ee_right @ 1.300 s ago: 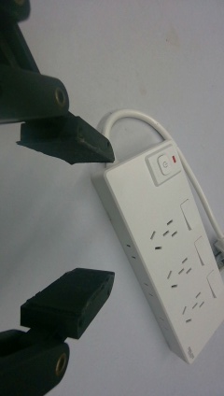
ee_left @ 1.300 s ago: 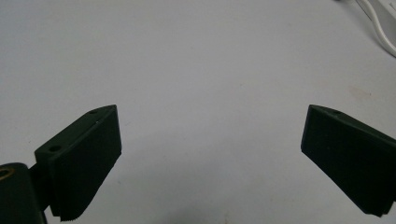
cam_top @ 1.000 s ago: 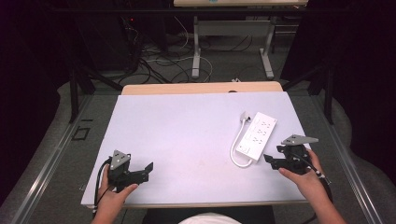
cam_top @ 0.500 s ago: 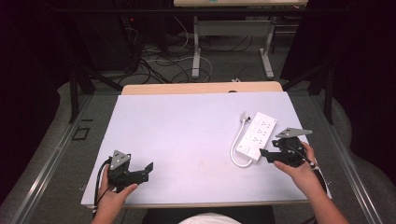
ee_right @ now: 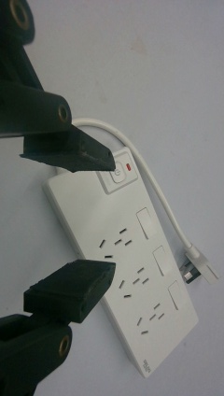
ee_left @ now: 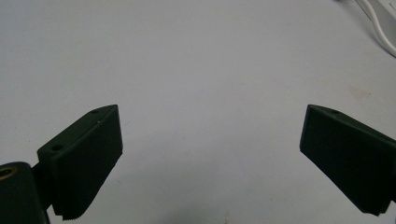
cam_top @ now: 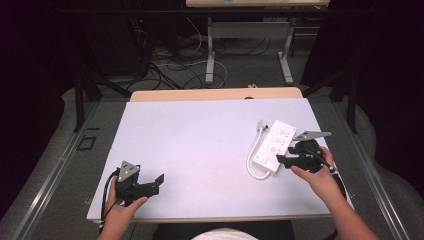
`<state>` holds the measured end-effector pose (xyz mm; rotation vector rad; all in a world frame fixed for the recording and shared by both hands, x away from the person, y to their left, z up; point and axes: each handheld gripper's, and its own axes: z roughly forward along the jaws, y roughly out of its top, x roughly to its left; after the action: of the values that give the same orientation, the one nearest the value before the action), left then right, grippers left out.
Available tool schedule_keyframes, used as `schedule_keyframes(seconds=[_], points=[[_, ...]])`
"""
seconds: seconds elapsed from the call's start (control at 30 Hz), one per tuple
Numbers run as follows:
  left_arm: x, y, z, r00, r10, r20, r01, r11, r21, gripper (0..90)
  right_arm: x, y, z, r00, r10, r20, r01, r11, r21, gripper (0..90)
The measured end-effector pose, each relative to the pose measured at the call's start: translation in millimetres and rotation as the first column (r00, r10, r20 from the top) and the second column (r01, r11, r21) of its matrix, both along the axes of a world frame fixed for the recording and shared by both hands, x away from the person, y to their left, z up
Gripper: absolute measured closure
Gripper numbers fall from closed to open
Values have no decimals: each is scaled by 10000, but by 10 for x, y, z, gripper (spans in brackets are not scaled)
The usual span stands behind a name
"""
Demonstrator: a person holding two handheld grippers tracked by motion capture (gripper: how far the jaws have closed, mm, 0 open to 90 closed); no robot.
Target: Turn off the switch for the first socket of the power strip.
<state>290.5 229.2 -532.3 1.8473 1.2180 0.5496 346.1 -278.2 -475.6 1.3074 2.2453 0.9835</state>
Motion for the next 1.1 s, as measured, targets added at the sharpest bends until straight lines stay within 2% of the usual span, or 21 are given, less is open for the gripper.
schedule_keyframes(seconds=[0.37, 0.67, 0.8, 0.87, 1.1], points=[[0, 1, 0, 10000, -1, -1, 1, 10000, 3, 59, 102, 52, 34, 9999, 149, 17, -148, 9996, -228, 480], [1, 2, 0, 10000, -9, 9, 9, 10000, 12, 60, 226, 97, 51, 9992, 310, -251, -315, 9993, -204, 514], [2, -3, -4, 10000, 4, 23, -4, 10000, -5, 61, 277, 142, 63, 9985, 427, -332, -434, 9988, -215, 553], [2, -3, -4, 10000, -1, 13, 1, 10000, 4, 62, 322, 173, 72, 9985, 483, -267, -494, 9979, -427, 582], [2, 0, -3, 10000, -6, 18, 6, 10000, 11, 64, 427, 220, 71, 9981, 459, -419, -483, 9970, -599, 675]])
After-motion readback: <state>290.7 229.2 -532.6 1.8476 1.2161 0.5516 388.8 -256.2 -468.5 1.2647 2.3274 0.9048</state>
